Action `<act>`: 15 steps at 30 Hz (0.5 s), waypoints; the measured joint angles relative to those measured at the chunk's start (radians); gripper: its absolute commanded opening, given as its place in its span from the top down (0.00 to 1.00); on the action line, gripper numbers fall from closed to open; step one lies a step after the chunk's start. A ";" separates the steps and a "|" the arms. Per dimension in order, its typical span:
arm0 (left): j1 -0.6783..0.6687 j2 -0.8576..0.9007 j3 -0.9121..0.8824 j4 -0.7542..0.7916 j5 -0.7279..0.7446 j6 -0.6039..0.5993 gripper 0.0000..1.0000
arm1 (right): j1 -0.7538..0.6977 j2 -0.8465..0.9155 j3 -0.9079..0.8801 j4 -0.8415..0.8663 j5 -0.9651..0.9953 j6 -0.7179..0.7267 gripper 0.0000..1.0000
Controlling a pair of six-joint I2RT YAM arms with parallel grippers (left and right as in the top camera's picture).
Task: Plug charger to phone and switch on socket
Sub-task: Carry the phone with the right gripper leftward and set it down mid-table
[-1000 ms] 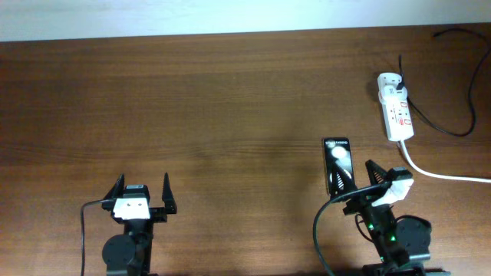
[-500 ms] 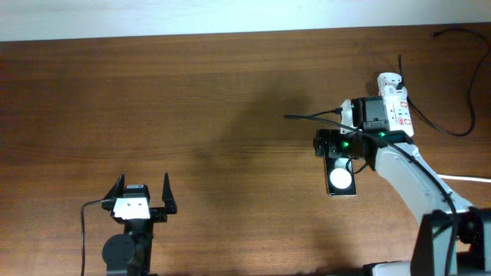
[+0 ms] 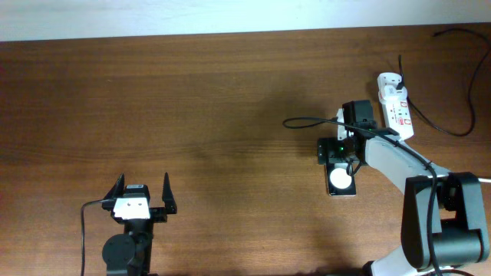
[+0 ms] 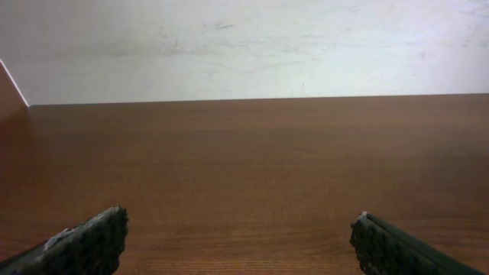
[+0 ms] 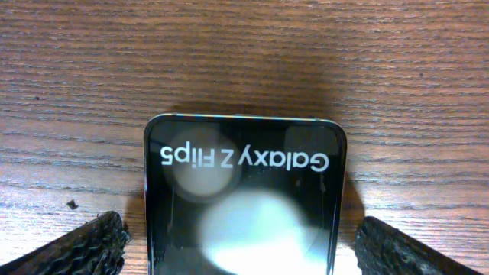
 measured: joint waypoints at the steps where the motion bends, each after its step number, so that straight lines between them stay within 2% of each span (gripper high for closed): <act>1: 0.000 0.000 0.000 0.000 0.000 0.000 0.01 | 0.000 0.000 0.000 0.000 -0.001 -0.004 0.11; 3: 0.000 0.000 0.000 0.000 0.000 0.000 0.01 | 0.000 0.002 0.001 0.003 -0.007 -0.010 0.22; 7: 0.000 0.000 0.000 0.000 0.000 0.000 0.01 | 0.000 0.004 0.004 0.003 -0.011 -0.010 0.32; 12: 0.000 0.000 0.000 0.000 0.000 0.000 0.01 | 0.003 0.004 0.006 0.008 -0.033 -0.018 0.33; 15: 0.000 0.000 0.000 0.000 0.000 0.000 0.01 | 0.089 0.013 0.006 0.056 -0.047 -0.065 0.33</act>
